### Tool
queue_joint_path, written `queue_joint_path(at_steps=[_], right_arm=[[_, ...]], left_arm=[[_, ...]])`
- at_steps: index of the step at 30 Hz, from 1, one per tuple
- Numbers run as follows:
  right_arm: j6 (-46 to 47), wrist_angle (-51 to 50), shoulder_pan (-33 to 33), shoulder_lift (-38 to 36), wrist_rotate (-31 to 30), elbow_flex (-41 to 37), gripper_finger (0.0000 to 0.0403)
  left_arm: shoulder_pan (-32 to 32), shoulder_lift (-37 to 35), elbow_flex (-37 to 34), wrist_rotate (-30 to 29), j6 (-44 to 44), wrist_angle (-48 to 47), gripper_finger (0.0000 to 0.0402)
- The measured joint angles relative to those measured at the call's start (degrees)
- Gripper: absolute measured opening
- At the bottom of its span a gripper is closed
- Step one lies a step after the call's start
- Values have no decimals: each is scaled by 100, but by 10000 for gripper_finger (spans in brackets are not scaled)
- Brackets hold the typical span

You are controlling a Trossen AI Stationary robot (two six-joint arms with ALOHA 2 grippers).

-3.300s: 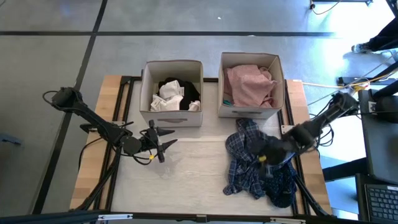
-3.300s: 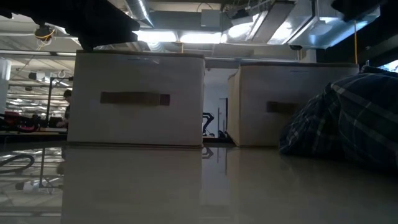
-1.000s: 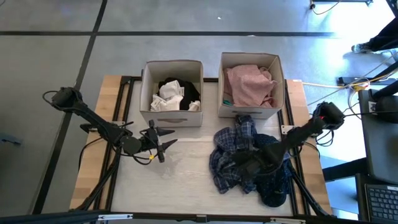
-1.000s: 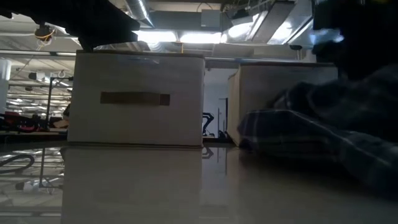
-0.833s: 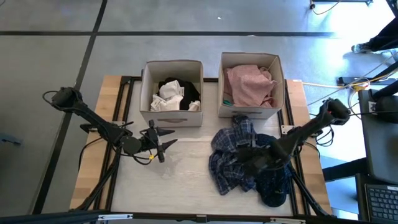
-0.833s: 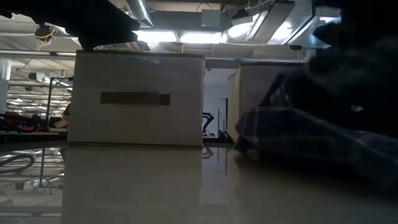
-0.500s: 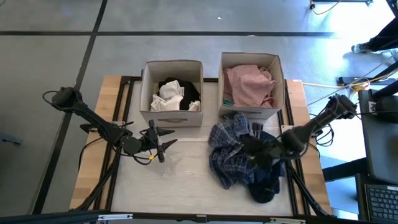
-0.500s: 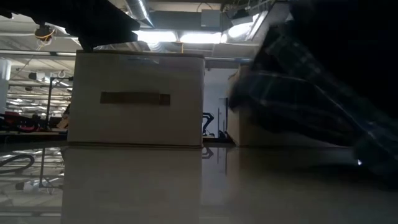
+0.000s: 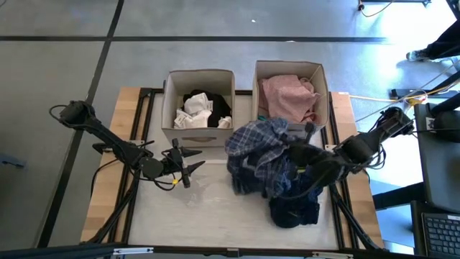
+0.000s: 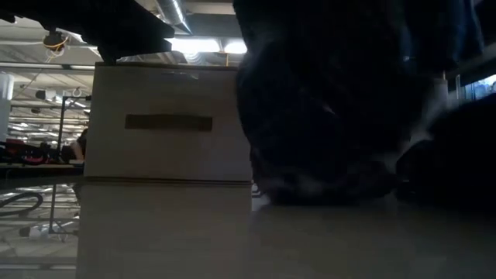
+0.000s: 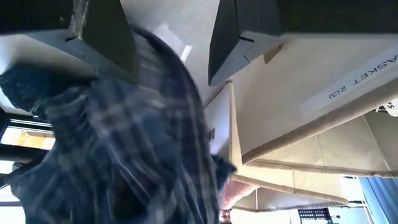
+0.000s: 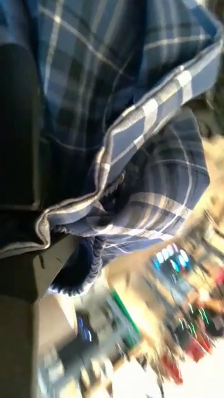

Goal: Sort clothes
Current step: Put the blue pants into the right laundry organizer

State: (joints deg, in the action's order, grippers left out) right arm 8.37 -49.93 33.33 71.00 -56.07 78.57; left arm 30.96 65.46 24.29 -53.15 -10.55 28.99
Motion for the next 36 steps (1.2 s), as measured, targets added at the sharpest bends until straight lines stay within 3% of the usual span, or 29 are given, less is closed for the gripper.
queue_joint_path(at_steps=[12,29,36], right_arm=[[-2027,348,-180,0,-1798,1399,19],[-4026,434,-2702,-9,-1806,3432,19],[-5375,1610,-3363,-4,-1634,3669,19]], left_arm=[[0,1,0,-1,-15,3,180],[0,-1,0,1,-20,17,180],[0,0,0,1,-18,17,180]])
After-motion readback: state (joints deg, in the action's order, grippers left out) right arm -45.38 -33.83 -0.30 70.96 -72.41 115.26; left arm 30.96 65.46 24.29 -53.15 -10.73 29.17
